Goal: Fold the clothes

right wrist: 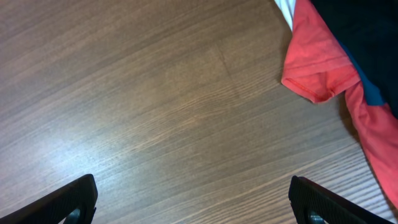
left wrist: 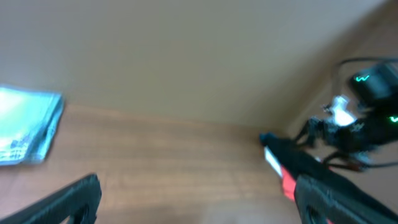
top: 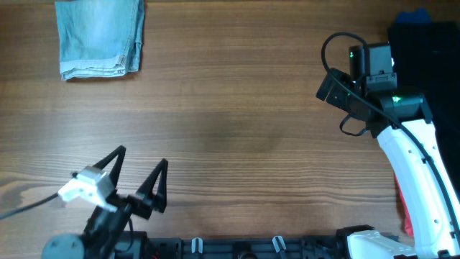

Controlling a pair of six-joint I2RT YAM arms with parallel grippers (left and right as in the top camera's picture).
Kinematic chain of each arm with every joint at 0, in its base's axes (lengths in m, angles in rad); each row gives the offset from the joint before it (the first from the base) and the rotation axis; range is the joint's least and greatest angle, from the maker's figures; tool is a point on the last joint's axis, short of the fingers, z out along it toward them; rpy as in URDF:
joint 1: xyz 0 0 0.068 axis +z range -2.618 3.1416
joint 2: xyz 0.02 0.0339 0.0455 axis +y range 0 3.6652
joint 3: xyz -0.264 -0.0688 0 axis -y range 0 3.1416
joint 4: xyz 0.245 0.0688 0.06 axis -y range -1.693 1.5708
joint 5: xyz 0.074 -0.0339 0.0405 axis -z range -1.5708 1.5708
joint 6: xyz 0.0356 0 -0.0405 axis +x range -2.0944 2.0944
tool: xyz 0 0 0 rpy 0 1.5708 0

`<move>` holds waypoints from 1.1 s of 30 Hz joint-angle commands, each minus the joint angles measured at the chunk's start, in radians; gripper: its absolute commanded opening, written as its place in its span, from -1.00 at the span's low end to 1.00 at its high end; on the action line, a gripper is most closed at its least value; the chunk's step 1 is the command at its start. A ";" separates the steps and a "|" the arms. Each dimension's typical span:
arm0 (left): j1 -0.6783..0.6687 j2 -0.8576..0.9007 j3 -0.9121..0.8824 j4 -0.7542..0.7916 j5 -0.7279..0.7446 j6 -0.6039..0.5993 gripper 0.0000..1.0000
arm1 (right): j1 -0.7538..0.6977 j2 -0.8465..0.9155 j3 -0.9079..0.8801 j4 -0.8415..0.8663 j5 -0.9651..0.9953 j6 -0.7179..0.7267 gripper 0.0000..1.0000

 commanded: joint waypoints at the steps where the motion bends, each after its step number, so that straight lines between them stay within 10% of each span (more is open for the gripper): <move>1: -0.046 -0.085 -0.219 0.201 -0.208 -0.066 0.99 | -0.003 0.004 0.003 0.000 0.006 -0.005 0.99; 33: 0.013 -0.106 -0.648 0.498 -0.358 0.097 1.00 | -0.003 0.004 0.003 0.000 0.006 -0.005 0.99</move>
